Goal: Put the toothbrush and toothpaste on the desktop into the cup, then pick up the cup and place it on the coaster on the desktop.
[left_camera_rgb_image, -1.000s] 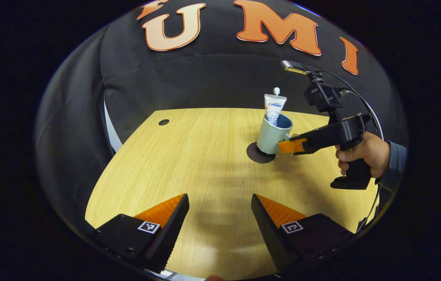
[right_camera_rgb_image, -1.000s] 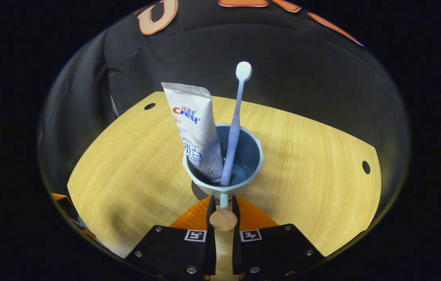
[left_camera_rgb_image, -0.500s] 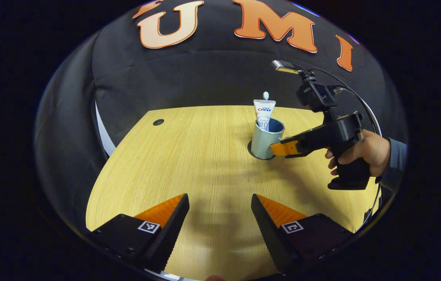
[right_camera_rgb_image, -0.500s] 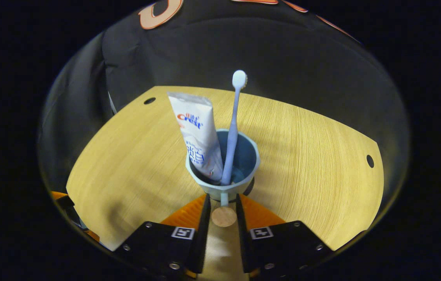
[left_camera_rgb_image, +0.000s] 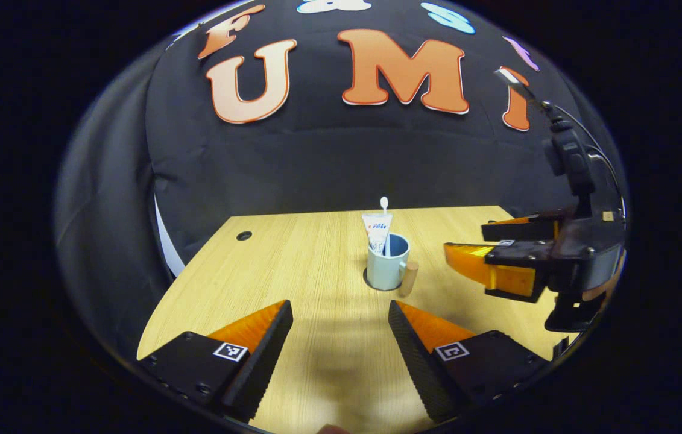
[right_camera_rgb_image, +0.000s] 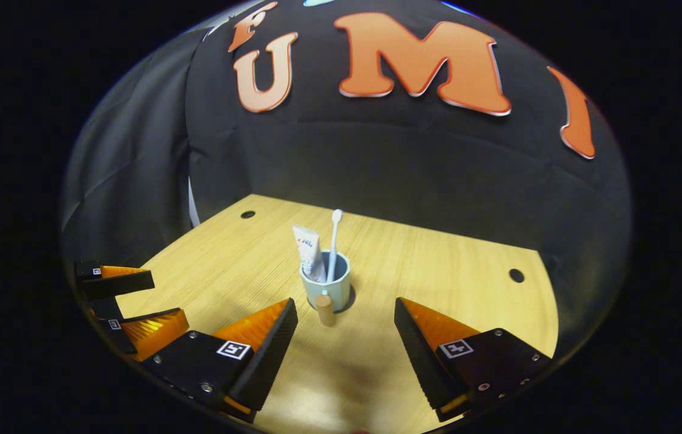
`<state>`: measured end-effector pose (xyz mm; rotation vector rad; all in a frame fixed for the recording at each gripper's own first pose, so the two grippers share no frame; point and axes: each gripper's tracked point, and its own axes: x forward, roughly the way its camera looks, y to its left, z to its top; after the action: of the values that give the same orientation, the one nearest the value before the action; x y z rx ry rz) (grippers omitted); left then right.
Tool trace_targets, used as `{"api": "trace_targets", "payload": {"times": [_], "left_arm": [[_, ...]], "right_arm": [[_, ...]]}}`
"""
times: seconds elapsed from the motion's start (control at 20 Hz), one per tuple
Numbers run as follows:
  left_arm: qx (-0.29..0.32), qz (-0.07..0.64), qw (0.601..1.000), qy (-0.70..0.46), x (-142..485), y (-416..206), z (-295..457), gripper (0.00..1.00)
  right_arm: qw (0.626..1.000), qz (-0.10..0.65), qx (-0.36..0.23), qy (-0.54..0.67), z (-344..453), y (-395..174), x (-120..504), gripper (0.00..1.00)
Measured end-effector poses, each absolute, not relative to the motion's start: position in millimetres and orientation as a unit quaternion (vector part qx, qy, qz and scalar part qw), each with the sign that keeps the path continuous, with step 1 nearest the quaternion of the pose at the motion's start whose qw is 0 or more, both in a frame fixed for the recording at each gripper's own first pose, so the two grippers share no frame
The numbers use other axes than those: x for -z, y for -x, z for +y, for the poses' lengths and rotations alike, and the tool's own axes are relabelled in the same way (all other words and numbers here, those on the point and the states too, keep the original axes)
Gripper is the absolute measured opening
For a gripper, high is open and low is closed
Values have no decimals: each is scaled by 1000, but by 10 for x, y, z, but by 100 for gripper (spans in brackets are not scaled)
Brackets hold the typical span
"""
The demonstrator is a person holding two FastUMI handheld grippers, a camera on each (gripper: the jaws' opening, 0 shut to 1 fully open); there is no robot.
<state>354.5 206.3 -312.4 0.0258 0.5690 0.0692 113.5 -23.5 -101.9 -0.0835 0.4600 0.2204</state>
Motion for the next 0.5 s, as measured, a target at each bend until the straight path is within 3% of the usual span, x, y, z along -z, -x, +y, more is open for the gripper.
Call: {"api": "trace_targets", "payload": {"times": [0.15, 0.5], "left_arm": [[-43, 207, 977, -19, 2750, -3650, 1948, 96], [-35, 69, 997, -6, 2084, -3682, 1670, 96]], "right_arm": [[987, 137, -65, 55, -740, -653, 367, 98], [997, 20, -50, 57, -1126, 94, -207, 97]]}}
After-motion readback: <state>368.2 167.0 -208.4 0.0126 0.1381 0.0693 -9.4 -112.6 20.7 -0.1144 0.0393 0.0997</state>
